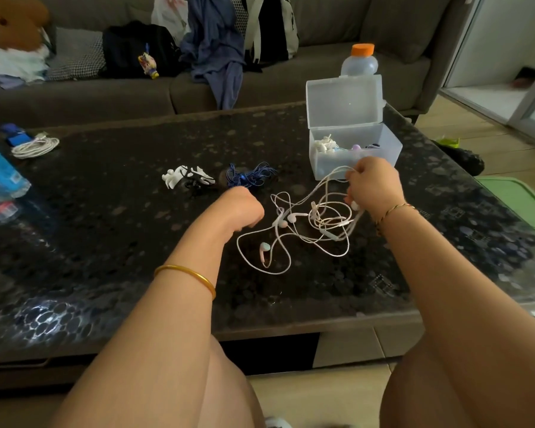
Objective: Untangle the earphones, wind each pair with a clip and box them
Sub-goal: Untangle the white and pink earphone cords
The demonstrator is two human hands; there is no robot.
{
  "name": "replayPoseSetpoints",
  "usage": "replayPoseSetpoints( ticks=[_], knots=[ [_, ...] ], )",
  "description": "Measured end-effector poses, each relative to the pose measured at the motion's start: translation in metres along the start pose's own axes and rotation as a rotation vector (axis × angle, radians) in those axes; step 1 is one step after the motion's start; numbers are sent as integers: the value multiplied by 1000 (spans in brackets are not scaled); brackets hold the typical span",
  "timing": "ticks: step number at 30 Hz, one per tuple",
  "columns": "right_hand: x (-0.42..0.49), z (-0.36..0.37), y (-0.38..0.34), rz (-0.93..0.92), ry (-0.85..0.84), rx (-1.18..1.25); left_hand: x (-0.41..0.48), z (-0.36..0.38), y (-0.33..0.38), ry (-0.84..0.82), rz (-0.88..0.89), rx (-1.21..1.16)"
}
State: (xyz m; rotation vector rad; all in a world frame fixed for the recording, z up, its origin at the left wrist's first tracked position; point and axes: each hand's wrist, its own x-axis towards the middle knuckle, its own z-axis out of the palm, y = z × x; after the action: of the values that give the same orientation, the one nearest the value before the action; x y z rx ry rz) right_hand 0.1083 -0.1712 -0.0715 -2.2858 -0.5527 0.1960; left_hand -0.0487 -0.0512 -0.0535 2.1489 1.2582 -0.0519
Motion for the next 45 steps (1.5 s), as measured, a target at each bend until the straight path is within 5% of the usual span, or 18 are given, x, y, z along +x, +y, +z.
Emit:
replayPoseSetpoints(
  ticks=[8,11,15,17,20,24,34,37,39,42,45],
  knots=[
    [-2,-3,5,77,-161,-271,4,18,-10,-89,-34,262],
    [-7,-3,4,65,-110,-271,9,17,-11,-101,-161,84],
    [-24,-8,-13,-285,42,-280,6,7,-5,-9,-110,-150],
    [-37,-10,-24,-454,-111,-166,1,2,-2,29,-105,-211],
    [-61,-9,-36,-447,-586,-31,-8,-5,3,-12,-157,-361],
    [-63,5,-29,-488,-675,-337,-14,-16,3,0,-187,-480],
    [-50,24,-24,-431,-582,-491,1,-21,-38,144,-361,170],
    [-53,28,-28,-467,-572,-597,-5,-13,-44,242,-240,373],
    [-53,30,-29,-488,-575,-633,-4,-8,-37,283,14,412],
    [-51,29,-31,-509,-542,-620,0,9,-22,116,375,248],
    [-45,24,-30,-488,-465,-445,1,22,-9,32,443,233]
  ],
)
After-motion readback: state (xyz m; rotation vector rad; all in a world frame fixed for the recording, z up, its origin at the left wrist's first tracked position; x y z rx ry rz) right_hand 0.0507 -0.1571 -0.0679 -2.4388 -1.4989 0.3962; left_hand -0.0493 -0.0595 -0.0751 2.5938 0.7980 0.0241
